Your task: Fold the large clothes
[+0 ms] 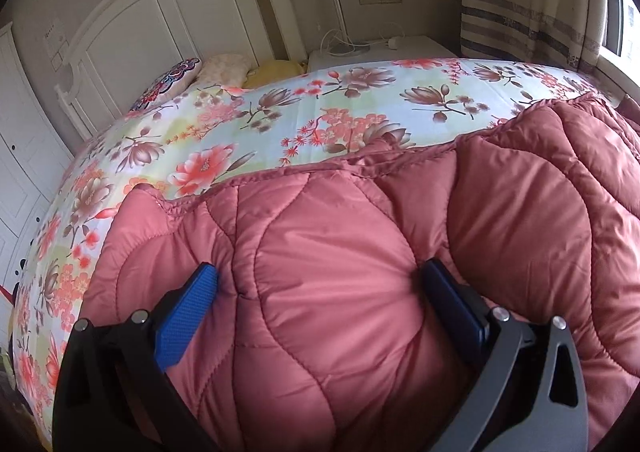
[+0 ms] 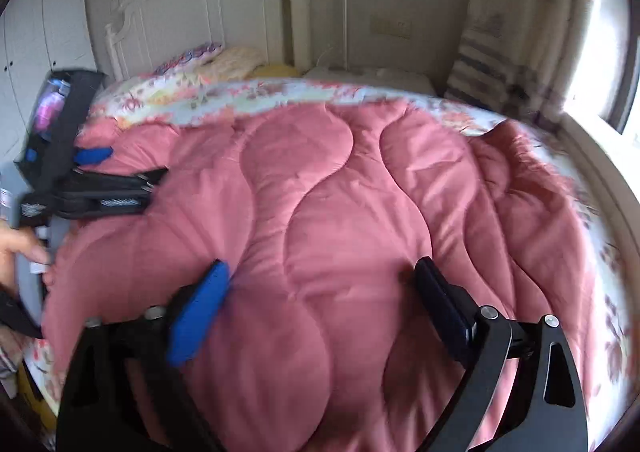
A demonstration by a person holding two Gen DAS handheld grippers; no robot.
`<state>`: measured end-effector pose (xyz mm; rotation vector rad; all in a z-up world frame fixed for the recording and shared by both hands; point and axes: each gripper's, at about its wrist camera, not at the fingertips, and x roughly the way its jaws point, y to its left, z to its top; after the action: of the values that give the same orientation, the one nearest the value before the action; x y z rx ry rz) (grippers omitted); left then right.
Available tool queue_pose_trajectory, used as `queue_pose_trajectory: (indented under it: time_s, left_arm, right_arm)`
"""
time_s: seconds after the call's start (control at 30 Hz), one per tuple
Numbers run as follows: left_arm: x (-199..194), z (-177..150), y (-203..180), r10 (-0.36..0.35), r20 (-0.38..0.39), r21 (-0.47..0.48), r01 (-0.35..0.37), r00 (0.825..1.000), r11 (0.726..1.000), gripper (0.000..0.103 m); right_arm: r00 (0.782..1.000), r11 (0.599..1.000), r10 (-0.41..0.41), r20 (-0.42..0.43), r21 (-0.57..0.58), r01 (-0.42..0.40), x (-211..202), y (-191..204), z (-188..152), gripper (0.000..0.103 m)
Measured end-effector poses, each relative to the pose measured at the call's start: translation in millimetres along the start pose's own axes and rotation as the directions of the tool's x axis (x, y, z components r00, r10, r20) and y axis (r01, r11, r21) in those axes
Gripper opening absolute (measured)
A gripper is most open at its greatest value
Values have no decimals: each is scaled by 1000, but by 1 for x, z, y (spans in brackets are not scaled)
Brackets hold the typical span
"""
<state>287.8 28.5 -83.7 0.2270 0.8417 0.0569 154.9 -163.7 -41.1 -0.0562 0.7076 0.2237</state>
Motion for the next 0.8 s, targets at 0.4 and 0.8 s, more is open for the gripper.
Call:
queue_pose_trajectory:
  time_s: [0.4,0.8]
  left_arm:
    - [4,2,5,-22,-10,-17,22,1000,1000,101]
    - [4,2,5,-30,-14,-26,30,999,999,101]
  right_arm:
    - [995,992,95,-30,-79,-97,-18,38,-36,86]
    - [983,972,175,46,-164,-166,-74,48,-102,86]
